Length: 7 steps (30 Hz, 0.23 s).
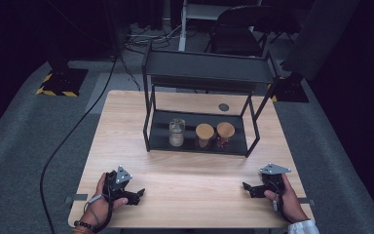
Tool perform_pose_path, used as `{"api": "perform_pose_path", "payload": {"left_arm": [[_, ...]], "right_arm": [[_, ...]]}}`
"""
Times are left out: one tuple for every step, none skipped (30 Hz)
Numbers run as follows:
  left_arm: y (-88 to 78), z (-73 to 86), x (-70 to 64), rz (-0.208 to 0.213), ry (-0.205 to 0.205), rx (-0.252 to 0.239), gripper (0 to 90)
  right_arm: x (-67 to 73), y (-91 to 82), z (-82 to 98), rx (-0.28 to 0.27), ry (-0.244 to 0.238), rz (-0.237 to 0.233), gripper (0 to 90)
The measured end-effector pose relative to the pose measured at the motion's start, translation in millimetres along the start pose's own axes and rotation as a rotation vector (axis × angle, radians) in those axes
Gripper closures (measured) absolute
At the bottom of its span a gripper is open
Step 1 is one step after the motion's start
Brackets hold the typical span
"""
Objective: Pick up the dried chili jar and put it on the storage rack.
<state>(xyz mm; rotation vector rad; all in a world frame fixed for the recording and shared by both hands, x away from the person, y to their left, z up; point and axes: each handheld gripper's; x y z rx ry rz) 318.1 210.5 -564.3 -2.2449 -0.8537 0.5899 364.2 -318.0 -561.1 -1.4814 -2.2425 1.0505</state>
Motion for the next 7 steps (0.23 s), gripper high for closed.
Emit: {"api": "perform_pose_path", "payload": {"left_arm": [[0.1, -0.1, 0.0, 0.000, 0.000, 0.000, 0.0], [0.2, -0.1, -0.1, 0.000, -0.001, -0.001, 0.0], [0.2, -0.1, -0.1, 0.000, -0.001, -0.001, 0.0], [0.2, -0.2, -0.1, 0.000, -0.001, 0.000, 0.0], [0.2, -0.2, -0.1, 0.000, -0.001, 0.000, 0.0], [0.2, -0.2, -0.1, 0.000, -0.001, 0.000, 0.0], [0.2, -0.2, -0.1, -0.001, -0.002, 0.000, 0.0]], "right_arm": [[0.0, 0.1, -0.1, 0.000, 0.000, 0.000, 0.0], [-0.1, 0.3, -0.2, 0.000, 0.000, 0.000, 0.0], [-0.1, 0.3, -0.2, 0.000, 0.000, 0.000, 0.0], [-0.1, 0.3, -0.3, 0.000, 0.000, 0.000, 0.0], [-0.1, 0.3, -0.3, 0.000, 0.000, 0.000, 0.0], [-0.1, 0.4, -0.3, 0.000, 0.000, 0.000, 0.0], [-0.1, 0.4, -0.3, 0.000, 0.000, 0.001, 0.0]]}}
Point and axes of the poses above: each handheld gripper's, and its own axes: y roughly forward along the jaws, z roughly out of its underside, x roughly to its left, and after that the axes turned 13 degrees about z, right-handed
